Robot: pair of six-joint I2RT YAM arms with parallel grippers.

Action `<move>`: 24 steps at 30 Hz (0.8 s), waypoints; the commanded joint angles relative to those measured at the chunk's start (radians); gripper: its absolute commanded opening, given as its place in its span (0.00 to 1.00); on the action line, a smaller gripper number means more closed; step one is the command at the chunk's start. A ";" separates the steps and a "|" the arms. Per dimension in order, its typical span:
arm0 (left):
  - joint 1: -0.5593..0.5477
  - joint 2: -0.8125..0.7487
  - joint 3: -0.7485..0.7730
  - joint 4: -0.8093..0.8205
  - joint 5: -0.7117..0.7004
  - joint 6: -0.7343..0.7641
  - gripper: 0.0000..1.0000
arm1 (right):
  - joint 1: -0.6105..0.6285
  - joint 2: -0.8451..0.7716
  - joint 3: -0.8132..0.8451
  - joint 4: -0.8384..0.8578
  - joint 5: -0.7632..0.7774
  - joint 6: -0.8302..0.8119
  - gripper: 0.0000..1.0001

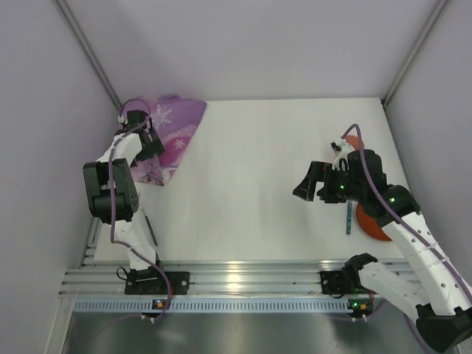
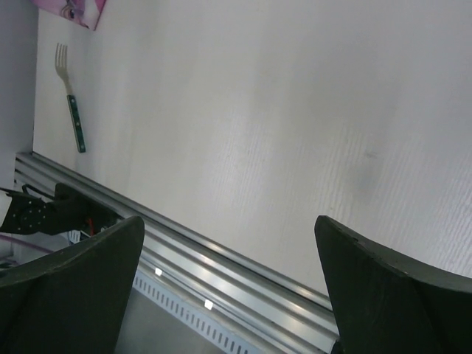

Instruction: Set the dinner table for one person

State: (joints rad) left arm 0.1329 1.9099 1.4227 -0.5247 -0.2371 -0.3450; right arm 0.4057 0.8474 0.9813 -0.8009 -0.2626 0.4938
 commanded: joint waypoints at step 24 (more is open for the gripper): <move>-0.018 0.058 0.275 0.032 0.280 0.006 0.00 | 0.007 0.024 -0.001 -0.009 0.043 0.015 1.00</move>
State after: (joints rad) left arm 0.1390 2.0678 1.6356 -0.4969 -0.0772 -0.3588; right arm 0.4057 0.9054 0.9813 -0.8085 -0.2287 0.5014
